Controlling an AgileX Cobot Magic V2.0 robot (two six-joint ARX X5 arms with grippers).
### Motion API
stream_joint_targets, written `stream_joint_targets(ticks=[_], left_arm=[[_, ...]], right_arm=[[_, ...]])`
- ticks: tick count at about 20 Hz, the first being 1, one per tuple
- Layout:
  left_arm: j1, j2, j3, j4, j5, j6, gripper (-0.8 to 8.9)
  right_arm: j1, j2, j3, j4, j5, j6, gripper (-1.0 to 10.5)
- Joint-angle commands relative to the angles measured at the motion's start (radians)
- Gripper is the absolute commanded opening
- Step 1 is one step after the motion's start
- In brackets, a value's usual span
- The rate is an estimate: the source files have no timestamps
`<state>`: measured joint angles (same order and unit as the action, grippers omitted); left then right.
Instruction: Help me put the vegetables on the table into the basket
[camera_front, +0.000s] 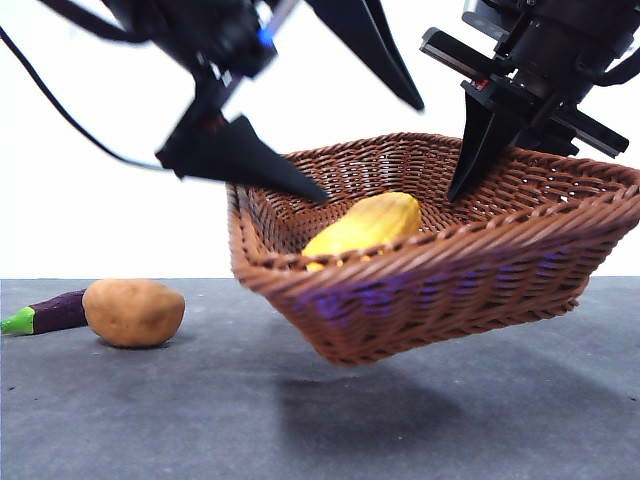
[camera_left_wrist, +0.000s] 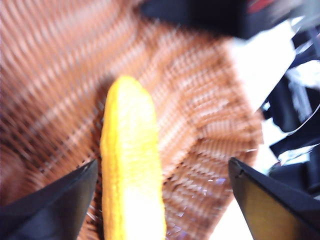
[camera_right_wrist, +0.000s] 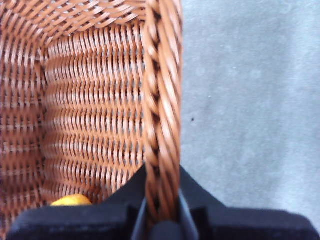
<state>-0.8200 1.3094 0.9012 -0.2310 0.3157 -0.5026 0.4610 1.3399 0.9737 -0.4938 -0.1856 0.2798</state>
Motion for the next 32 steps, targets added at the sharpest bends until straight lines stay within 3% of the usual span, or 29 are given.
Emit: stream_joint_targets(ticks=[1,3,7,10,13,15,22,27,32], left_arm=[[0.033,-0.094,-0.007,-0.002,-0.003,0.0,4.4],[0.098,-0.195,0.009,-0.091,-0.053,-0.001,4.4],[0.288,-0.292,0.127,-0.424,-0.293,0.069,4.41],[0.44,-0.262,0.18,-0.483,-0.282,0.06,4.42],[0.517,-0.16,0.182,-0.484,-0.253,-0.016,4.44],[0.533,-0.061,0.182,-0.469,-0.203,-0.079,4.45],[0.547,0.23,0.215,-0.457,-0.204,-0.233,4.45],[0.547,0.311,0.335,-0.488,-0.208,-0.283,4.47],[0.549,0.33,0.339,-0.472,-0.228,-0.357,4.82]], right_arm=[[0.002,0.005,-0.006,0.016,-0.004,0.002,-0.1],[0.002,0.005,-0.006,0.015,-0.004,-0.002,-0.1],[0.002,0.005,-0.006,0.016,-0.004,-0.022,-0.1],[0.002,0.004,-0.006,0.018,-0.004,-0.051,-0.1],[0.002,0.004,-0.006,0.026,-0.004,-0.092,-0.1],[0.002,0.004,-0.006,0.026,-0.004,-0.111,-0.1],[-0.012,0.004,-0.006,-0.049,-0.004,-0.188,-0.1],[-0.018,0.004,-0.006,-0.055,-0.029,-0.232,-0.1],[-0.018,0.004,-0.006,-0.045,-0.032,-0.267,-0.1]])
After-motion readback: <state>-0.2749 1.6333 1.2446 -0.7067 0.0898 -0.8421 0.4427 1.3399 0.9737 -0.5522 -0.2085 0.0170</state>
